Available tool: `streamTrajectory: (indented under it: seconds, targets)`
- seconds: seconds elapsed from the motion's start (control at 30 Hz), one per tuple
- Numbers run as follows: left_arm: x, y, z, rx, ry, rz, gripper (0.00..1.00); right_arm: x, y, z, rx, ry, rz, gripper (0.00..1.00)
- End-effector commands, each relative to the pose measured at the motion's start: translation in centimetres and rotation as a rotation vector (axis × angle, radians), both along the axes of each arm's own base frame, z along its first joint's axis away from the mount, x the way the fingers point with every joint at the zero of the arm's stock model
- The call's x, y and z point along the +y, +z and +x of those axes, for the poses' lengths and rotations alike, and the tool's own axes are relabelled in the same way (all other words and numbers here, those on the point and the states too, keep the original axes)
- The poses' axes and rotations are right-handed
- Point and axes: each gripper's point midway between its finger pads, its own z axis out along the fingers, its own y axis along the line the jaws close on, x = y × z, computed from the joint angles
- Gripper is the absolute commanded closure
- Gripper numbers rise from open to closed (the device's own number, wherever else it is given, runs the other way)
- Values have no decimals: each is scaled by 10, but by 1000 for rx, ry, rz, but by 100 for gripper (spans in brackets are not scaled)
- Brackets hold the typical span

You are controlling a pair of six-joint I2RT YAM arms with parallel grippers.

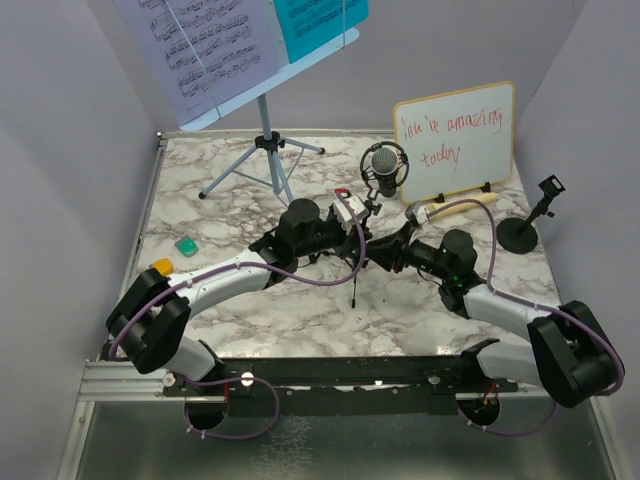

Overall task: Pack up the instrument practice props
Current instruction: Unscrew the knob on the microphone stand.

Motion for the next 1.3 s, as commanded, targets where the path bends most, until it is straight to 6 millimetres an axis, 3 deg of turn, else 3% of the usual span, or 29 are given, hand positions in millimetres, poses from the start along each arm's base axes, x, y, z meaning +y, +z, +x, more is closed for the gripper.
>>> streamTrajectory:
  seconds: [0.0,0.17,0.5,0.63,0.7,0.87,1.17,1.27]
  targets:
    - [-8,8,-8,19,-45,-12,100,-2,-8,-3,-331,96,-290,99]
    - [-9,8,-8,28,-47,-14,100,3,-4,-2,-633,152,-487,99]
    - [-8,9,-7,31,-43,-18,100,-8,5,20,-992,41,-922,100]
    - [-10,6,-7,44,-44,-18,100,-17,7,28,-1193,-76,-1168,100]
    - [-10,4,-6,48,-42,-15,100,-18,18,29,-1291,-143,-1198,100]
    - [-13,1,-6,59,-45,-12,100,-9,23,25,-1304,-141,-1132,94]
    - [-7,4,-2,27,-16,-6,100,-1,30,7,-898,-174,-664,56]
    - [-6,4,-1,20,-7,-3,100,-5,27,1,-776,-195,-560,49]
